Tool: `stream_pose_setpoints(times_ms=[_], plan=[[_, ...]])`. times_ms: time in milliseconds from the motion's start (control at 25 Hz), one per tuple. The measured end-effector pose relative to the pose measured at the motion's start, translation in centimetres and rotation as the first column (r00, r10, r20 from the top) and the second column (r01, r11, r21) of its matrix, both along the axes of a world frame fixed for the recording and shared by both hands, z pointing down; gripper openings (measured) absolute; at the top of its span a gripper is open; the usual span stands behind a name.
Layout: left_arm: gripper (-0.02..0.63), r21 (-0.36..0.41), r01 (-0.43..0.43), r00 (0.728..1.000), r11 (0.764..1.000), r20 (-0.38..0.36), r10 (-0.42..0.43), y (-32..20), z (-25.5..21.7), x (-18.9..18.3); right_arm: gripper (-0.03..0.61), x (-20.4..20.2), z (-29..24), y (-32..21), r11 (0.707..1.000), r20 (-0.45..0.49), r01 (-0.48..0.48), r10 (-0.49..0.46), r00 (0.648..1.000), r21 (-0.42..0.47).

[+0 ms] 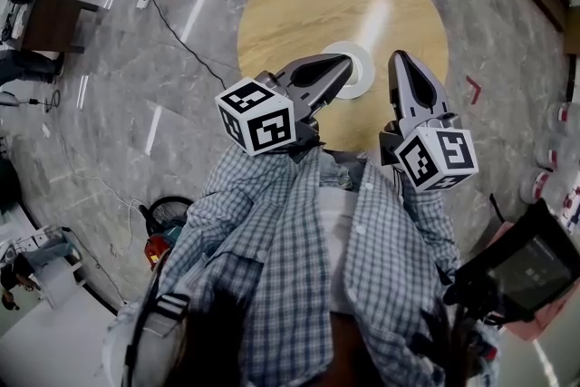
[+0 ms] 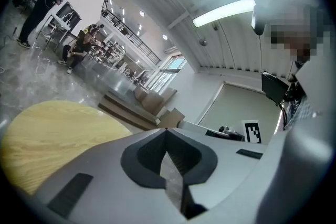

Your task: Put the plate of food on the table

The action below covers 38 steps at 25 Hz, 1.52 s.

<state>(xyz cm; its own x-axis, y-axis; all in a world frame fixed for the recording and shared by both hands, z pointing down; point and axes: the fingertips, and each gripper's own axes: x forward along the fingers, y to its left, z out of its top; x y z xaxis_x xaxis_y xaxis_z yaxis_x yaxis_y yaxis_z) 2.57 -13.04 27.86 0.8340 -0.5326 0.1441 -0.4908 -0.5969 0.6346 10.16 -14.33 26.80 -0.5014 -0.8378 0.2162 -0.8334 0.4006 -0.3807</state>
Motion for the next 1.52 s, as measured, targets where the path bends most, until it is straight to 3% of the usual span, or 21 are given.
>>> stream_pose_setpoints(times_ms=[280, 560, 1520], plan=[[0.008, -0.004, 0.034, 0.999, 0.999, 0.001, -0.034, -0.6, 0.1, -1.0, 0.006, 0.5, 1.0, 0.0, 0.999, 0.032, -0.024, 0.025, 0.999, -0.042], [0.008, -0.010, 0.053, 0.999, 0.999, 0.003, -0.053, -0.9, 0.1, -1.7, 0.006, 1.0, 0.6, 0.0, 0.999, 0.026, -0.034, 0.034, 0.999, -0.023], [0.008, -0.050, 0.056, 0.998, 0.997, -0.005, -0.056, -0.7, 0.8, -1.6, 0.006, 0.2, 1.9, 0.2, 0.997, 0.023, 0.011, -0.010, 1.000, -0.073]])
